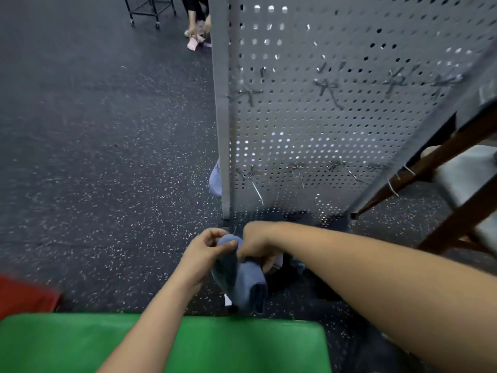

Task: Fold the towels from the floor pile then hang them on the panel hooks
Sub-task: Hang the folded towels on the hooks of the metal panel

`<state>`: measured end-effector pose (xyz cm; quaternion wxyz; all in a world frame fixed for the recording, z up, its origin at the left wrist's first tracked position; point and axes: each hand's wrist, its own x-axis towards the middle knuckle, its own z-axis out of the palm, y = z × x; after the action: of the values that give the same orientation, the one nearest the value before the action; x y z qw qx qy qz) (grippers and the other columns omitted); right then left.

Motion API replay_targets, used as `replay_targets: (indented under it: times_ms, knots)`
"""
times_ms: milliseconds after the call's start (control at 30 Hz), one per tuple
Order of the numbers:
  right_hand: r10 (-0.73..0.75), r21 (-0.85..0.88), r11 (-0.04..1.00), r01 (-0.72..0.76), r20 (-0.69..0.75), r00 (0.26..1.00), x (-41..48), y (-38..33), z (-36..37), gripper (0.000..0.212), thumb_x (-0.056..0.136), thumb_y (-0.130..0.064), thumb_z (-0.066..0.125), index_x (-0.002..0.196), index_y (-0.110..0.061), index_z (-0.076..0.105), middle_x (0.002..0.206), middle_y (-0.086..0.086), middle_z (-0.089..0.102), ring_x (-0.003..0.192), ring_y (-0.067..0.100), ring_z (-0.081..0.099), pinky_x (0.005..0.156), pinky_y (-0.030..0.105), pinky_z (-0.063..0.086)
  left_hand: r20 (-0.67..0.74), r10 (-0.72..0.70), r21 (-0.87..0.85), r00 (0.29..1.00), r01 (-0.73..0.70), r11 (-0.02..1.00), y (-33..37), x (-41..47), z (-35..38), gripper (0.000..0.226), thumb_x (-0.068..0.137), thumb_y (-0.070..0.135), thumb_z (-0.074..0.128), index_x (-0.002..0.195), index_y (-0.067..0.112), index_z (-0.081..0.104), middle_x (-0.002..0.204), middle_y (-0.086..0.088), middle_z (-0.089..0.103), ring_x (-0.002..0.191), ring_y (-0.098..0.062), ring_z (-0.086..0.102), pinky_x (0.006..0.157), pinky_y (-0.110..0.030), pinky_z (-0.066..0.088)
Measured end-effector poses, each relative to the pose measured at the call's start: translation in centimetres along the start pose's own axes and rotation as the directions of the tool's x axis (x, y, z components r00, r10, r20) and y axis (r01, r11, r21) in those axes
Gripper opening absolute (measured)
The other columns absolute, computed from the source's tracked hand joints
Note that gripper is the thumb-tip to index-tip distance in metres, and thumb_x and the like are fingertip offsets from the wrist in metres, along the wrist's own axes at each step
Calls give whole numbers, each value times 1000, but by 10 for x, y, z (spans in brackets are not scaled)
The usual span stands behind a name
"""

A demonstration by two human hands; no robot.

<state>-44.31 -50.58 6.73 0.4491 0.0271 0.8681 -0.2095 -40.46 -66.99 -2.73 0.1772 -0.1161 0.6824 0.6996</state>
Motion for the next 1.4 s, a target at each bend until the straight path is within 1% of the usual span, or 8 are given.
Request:
replay_targets:
  times_ms: [167, 267, 433, 667, 900, 1067, 1267, 1400]
  knots:
    - [57, 105, 994, -27, -294, 954, 26, -1, 27, 34, 101, -32, 60, 90, 0, 67, 77, 17, 72, 50, 29, 67, 35, 26, 47, -75, 183, 192, 980, -166, 967, -4, 32, -4, 26, 94, -5, 73, 109, 16, 73, 104, -4, 80, 98, -15, 73, 82, -20, 58]
    - [78, 170, 985, -9, -404, 911, 32, 2, 37, 38, 98, -40, 55, 105, -7, 73, 95, 15, 77, 80, 34, 76, 67, 36, 64, -108, 247, 281, 963, -209, 937, -8, 45, 4, 34, 91, -4, 72, 103, 29, 74, 98, 7, 80, 97, -11, 75, 89, -29, 59]
    - [-11, 168, 981, 96, -444, 896, 33, -2, 37, 35, 101, -28, 56, 129, -11, 67, 131, 19, 70, 126, 37, 64, 103, 38, 52, -232, 292, 400, 928, -183, 898, -15, 54, 9, 23, 88, 9, 76, 96, 30, 72, 89, 16, 77, 88, -6, 73, 83, -33, 58]
    - [-86, 208, 959, 194, -438, 895, 41, 8, 38, 32, 91, -34, 73, 113, -14, 61, 117, 12, 74, 108, 30, 69, 79, 33, 49, -313, 288, 535, 905, -82, 841, -22, 49, 2, 14, 88, 19, 74, 92, 30, 66, 86, 13, 73, 85, -16, 70, 78, -38, 55]
    - [-19, 217, 970, 107, -371, 928, 41, 10, 40, 43, 92, -29, 66, 129, -11, 55, 121, 16, 72, 104, 36, 75, 90, 48, 64, -338, 140, 502, 931, 53, 863, -20, 53, 14, 26, 79, 36, 86, 79, 20, 65, 74, 8, 72, 75, -19, 68, 65, -32, 48]
    - [-24, 143, 987, 69, -296, 955, 40, 18, 24, 18, 92, -14, 65, 109, -11, 70, 106, 17, 77, 96, 33, 78, 86, 47, 66, -431, 36, 487, 902, 198, 851, -23, 48, 22, 43, 74, 49, 88, 69, 17, 59, 67, 5, 68, 68, -18, 64, 60, -33, 46]
    - [-45, 182, 980, 85, -214, 976, 38, 27, 20, 13, 93, -7, 52, 92, -15, 61, 105, 27, 71, 87, 35, 73, 75, 50, 67, -418, -4, 492, 908, 230, 840, -17, 41, 29, 41, 83, 47, 84, 68, 19, 56, 66, 1, 68, 67, -19, 62, 59, -32, 42]
    - [-86, 242, 962, 125, -165, 983, 18, 33, 7, 25, 92, 0, 59, 112, -13, 66, 105, 30, 73, 83, 35, 73, 79, 49, 64, -385, 44, 535, 922, 184, 825, -11, 38, 21, 35, 83, 45, 84, 76, 20, 61, 73, 2, 71, 74, -20, 66, 65, -33, 48]
